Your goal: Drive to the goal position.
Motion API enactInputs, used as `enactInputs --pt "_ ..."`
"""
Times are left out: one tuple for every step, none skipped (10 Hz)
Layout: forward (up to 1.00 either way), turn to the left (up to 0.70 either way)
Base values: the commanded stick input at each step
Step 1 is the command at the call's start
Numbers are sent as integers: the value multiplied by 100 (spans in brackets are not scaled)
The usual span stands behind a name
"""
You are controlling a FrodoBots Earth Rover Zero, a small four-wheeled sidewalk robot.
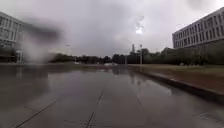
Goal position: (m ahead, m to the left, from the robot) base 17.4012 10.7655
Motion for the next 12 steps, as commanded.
enactInputs --pt "70 0" --pt "70 0" --pt "70 0" --pt "70 0" --pt "70 0" --pt "70 0" --pt "70 0" --pt "70 0" --pt "70 0" --pt "70 0" --pt "70 0" --pt "70 0"
